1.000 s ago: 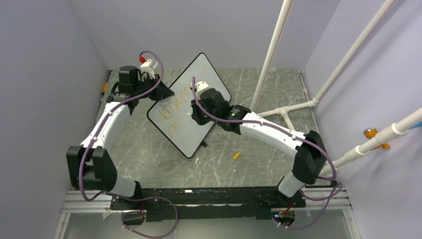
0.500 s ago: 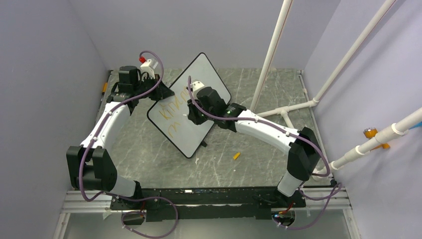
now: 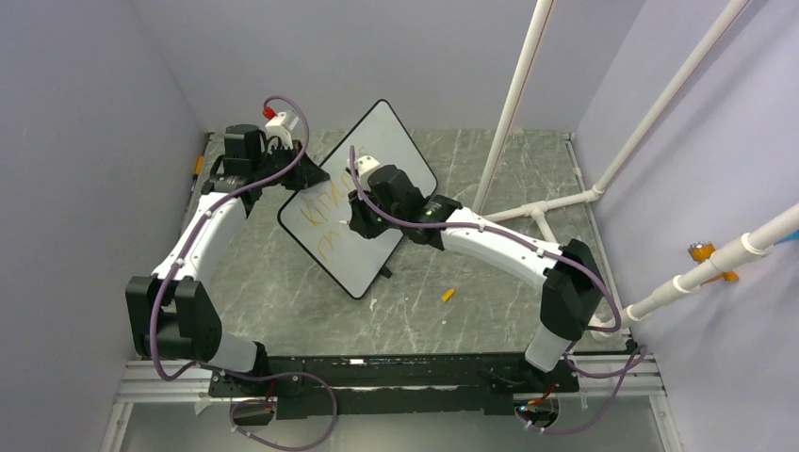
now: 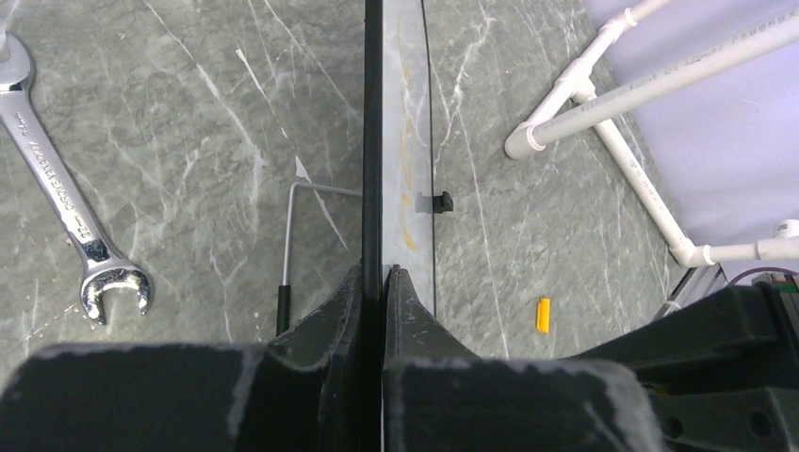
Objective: Write a sentence on the whiteboard
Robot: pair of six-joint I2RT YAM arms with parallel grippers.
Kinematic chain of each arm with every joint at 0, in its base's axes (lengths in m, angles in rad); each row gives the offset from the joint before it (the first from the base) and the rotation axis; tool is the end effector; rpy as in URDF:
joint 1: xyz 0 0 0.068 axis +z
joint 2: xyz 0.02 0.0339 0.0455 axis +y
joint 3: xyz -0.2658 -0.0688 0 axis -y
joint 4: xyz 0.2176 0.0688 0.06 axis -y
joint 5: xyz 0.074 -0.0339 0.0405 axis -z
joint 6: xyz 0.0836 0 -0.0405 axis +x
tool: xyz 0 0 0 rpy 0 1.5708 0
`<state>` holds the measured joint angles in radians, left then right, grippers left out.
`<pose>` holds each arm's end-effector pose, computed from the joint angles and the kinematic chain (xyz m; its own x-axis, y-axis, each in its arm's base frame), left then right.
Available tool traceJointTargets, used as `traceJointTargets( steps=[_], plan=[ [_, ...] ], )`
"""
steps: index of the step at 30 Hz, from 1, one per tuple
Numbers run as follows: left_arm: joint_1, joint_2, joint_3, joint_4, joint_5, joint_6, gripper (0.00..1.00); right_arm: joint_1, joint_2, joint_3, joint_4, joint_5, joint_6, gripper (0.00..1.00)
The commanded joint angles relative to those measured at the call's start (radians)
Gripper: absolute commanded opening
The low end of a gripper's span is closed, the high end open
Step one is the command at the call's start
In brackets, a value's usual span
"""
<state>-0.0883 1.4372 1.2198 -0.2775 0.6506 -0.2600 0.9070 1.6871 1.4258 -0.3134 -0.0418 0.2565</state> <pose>0.3279 -0.0799 0.3218 -0.6117 -0.1512 -0.7765 0.4593 0.7313 -0.5042 0.2491 0.3241 0.2936 -0.5291 -0.2650 -0.8061 -0.6972 0.6773 0.2349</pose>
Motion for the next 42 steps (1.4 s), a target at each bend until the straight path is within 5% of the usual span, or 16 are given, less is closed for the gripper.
traceJointTargets(
  steps=[1, 13, 26, 42],
  plan=[
    [-0.002, -0.023, 0.023, 0.055, -0.028, 0.083, 0.0, 0.033, -0.001, 0.007, 0.026, -0.036, -0.01, 0.0],
    [-0.001, -0.028, 0.02, 0.056, -0.029, 0.083, 0.0, 0.044, -0.023, -0.093, 0.026, 0.028, 0.006, 0.0],
    [-0.002, -0.029, 0.02, 0.059, -0.023, 0.079, 0.0, -0.003, 0.024, 0.056, -0.042, 0.121, -0.007, 0.0],
    [-0.003, -0.026, 0.02, 0.06, -0.022, 0.079, 0.0, -0.003, 0.05, 0.105, -0.031, 0.039, 0.006, 0.0]
  ],
)
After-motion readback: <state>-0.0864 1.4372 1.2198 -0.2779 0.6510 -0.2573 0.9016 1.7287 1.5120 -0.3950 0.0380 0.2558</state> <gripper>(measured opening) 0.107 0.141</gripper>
